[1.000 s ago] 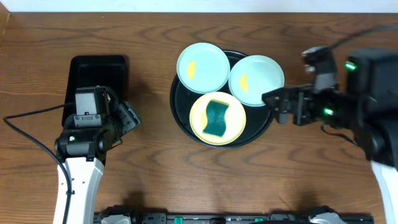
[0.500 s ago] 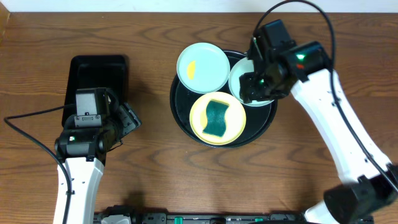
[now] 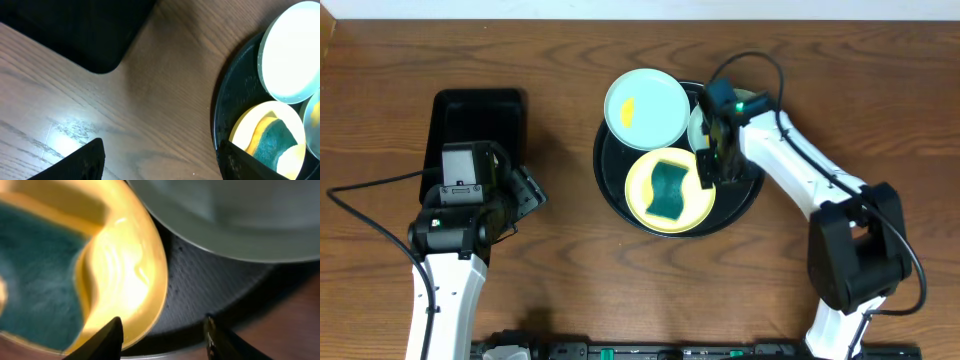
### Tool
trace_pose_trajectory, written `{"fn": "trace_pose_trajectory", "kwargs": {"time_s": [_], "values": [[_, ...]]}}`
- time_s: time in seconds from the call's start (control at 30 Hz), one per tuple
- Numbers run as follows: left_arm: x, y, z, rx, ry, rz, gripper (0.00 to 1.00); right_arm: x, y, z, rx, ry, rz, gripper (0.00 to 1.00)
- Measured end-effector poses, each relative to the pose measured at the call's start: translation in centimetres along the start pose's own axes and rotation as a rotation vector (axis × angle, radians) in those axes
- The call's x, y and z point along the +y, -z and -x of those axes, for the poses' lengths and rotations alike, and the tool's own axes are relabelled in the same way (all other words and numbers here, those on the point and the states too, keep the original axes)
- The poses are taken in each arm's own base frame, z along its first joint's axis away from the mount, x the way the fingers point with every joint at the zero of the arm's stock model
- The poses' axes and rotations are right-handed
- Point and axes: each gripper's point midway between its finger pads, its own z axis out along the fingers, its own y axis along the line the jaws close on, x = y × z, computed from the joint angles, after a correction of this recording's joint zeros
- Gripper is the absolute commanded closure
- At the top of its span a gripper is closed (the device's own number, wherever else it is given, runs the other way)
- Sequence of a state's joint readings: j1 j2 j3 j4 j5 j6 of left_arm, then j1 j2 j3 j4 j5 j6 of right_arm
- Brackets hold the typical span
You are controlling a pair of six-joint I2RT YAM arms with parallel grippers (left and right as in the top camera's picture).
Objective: Clean dirty plates on tray and stack at the side
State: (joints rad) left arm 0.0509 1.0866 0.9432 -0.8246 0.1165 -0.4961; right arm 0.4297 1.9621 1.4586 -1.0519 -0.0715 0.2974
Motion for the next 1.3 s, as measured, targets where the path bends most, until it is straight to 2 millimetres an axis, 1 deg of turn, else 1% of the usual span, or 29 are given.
{"fn": "trace_pose_trajectory", "kwargs": {"time_s": [0.17, 0.33, 0.53, 0.57, 0.63, 0.7, 0.73, 0.9, 1.03, 1.13, 1.17, 1.23, 1.27, 1.3], "values": [[0.0, 0.0, 0.0, 0.001, 0.0, 0.001, 0.27, 0.3, -1.7, 0.4, -0.034, -0.002, 0.03, 0.5], [0.0, 0.0, 0.0, 0.001, 0.0, 0.001, 0.27, 0.3, -2.9, 0.2, -0.043, -0.002, 0.038, 0.55], [0.1, -0.3, -0.1, 0.012, 0.001, 0.008, 0.27, -0.2, -3.3, -0.1, -0.041, -0.006, 0.015, 0.7], [0.2, -0.4, -0.3, 0.022, 0.002, 0.014, 0.27, -0.3, -3.3, 0.0, -0.044, -0.007, 0.012, 0.76], [0.4, -0.5, -0.6, 0.038, 0.003, 0.024, 0.27, -0.4, -3.3, 0.1, -0.047, -0.008, 0.005, 0.84], [0.5, -0.7, -0.9, 0.055, 0.0, 0.03, 0.27, -0.5, -3.3, 0.2, -0.052, -0.011, 0.0, 0.84], [0.5, -0.8, -1.0, 0.062, -0.007, 0.026, 0.27, -0.5, -3.3, 0.2, -0.055, -0.011, -0.002, 0.83], [-0.8, -1.0, -1.7, 0.107, -0.069, -0.045, 0.27, -0.4, -3.3, 0.6, -0.069, -0.011, 0.0, 0.83], [-1.3, -1.0, -2.0, 0.129, -0.094, -0.078, 0.28, -0.5, -4.0, 0.5, -0.052, -0.014, -0.003, 0.87], [-1.9, -0.9, -2.4, 0.146, -0.109, -0.113, 0.29, -0.2, -4.4, 0.5, -0.047, -0.016, 0.012, 0.89], [-2.0, -0.9, -2.5, 0.152, -0.117, -0.124, 0.3, -0.1, -4.4, 0.5, -0.048, -0.015, 0.011, 0.9], [-2.5, -0.8, -2.7, 0.164, -0.128, -0.15, 0.3, -0.1, -4.4, 0.5, -0.048, -0.017, 0.012, 0.97], [-2.8, -0.9, -2.9, 0.172, -0.135, -0.163, 0.29, -0.1, -4.4, 0.5, -0.049, -0.019, 0.012, 0.99], [-3.1, -1.0, -3.0, 0.18, -0.145, -0.174, 0.33, -0.1, -4.3, 0.6, -0.05, -0.026, 0.015, 0.99]]}}
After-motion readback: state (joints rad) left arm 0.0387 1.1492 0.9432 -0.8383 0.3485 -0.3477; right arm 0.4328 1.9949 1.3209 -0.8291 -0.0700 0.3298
